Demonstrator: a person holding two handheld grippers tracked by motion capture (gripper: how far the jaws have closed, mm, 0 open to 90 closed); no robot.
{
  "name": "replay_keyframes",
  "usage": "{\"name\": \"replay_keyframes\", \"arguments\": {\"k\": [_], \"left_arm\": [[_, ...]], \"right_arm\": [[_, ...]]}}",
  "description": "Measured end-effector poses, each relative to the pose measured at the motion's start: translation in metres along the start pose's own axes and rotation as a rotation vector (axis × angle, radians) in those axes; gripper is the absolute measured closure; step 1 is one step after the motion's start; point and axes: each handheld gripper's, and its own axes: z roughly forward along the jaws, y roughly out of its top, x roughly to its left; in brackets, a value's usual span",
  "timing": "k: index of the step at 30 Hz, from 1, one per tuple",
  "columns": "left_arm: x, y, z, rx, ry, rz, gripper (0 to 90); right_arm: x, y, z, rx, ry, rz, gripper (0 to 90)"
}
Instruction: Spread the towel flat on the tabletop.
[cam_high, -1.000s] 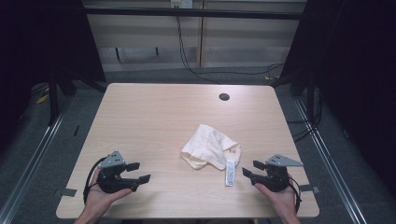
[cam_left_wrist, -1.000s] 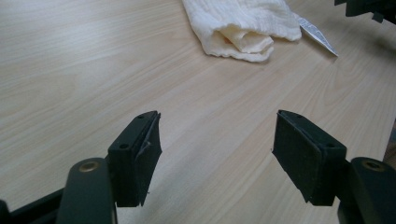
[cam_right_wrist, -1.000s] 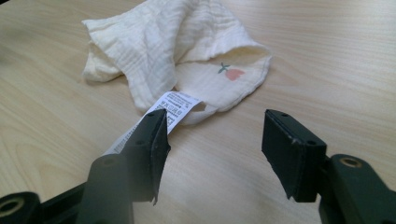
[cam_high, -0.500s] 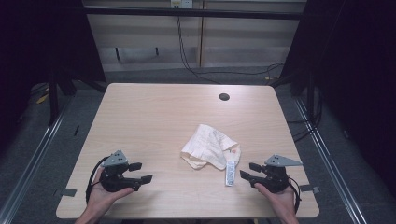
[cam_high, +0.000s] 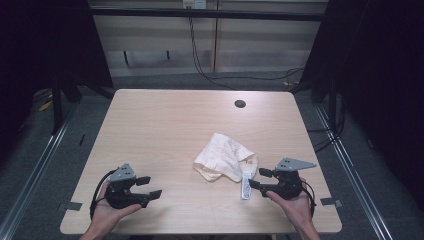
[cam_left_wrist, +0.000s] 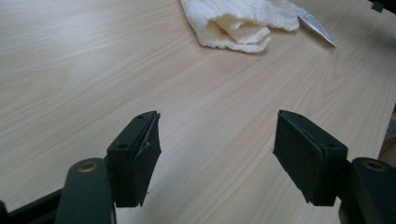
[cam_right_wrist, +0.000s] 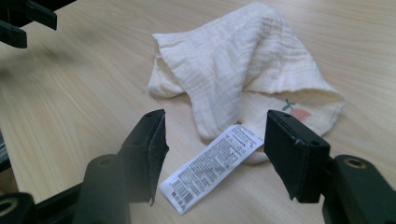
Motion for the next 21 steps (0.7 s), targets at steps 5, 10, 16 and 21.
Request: {"name": "replay_keyframes", "arguments": {"k": [5, 10, 16, 21], "left_arm": [[0.002, 0.0, 0.001, 0.0, -0.002, -0.016, 31.3], [0.001, 0.001, 0.001, -0.004, -0.016, -0.021, 31.3], [-0.001, 0.0, -0.003, -0.01, -0.01, -0.009, 31.0], [0.0, 0.0, 0.0, -0.011, -0.012, -0.014, 31.0]], "right_arm": [[-0.003, 0.015, 0.006, -0.004, 0.017, -0.021, 35.2], [-0.008, 0.032, 0.013, -0.017, 0.044, -0.028, 31.0], [-0.012, 0.048, 0.023, -0.017, 0.051, -0.081, 31.5], [-0.021, 0.061, 0.032, -0.018, 0.043, -0.078, 32.7]]}}
